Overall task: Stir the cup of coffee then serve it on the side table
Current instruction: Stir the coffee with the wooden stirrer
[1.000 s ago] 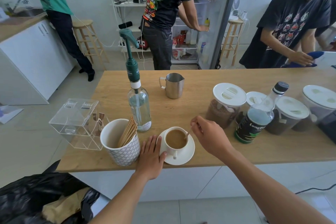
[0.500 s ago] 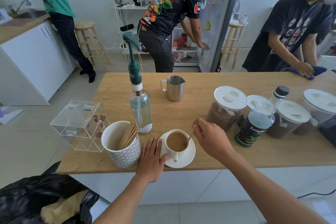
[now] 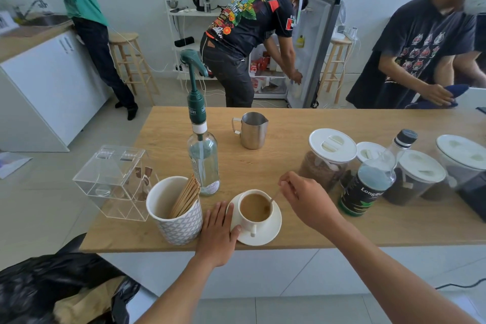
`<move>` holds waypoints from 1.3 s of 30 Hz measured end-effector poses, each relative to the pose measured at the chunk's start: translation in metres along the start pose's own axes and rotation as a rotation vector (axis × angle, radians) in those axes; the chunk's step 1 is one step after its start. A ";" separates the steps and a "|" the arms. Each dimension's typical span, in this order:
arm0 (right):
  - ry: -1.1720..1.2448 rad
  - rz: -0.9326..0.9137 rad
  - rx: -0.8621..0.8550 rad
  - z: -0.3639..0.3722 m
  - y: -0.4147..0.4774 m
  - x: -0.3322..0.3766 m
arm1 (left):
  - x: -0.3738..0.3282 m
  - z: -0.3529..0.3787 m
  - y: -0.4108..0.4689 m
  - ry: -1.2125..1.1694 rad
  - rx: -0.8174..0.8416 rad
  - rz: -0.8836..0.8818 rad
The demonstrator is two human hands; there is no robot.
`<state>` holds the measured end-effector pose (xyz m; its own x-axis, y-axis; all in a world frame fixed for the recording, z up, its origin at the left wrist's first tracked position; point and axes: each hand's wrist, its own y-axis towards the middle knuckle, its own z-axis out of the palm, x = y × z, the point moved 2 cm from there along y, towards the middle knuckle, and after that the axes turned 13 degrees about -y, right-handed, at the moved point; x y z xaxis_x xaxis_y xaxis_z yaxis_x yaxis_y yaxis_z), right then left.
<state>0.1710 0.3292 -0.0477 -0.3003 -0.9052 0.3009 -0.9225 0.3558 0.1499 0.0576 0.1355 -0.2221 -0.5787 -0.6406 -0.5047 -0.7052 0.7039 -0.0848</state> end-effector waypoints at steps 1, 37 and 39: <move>0.030 -0.016 0.010 0.001 0.000 0.002 | 0.000 0.000 0.000 0.002 -0.002 0.001; 0.183 -0.003 0.137 0.012 -0.006 0.006 | 0.001 0.002 0.000 0.012 -0.014 0.010; 0.070 0.008 0.103 0.008 -0.004 0.000 | 0.001 0.002 0.000 0.010 -0.012 0.006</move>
<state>0.1728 0.3255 -0.0560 -0.2935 -0.8825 0.3675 -0.9412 0.3341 0.0508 0.0581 0.1351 -0.2244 -0.5868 -0.6394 -0.4968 -0.7065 0.7041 -0.0717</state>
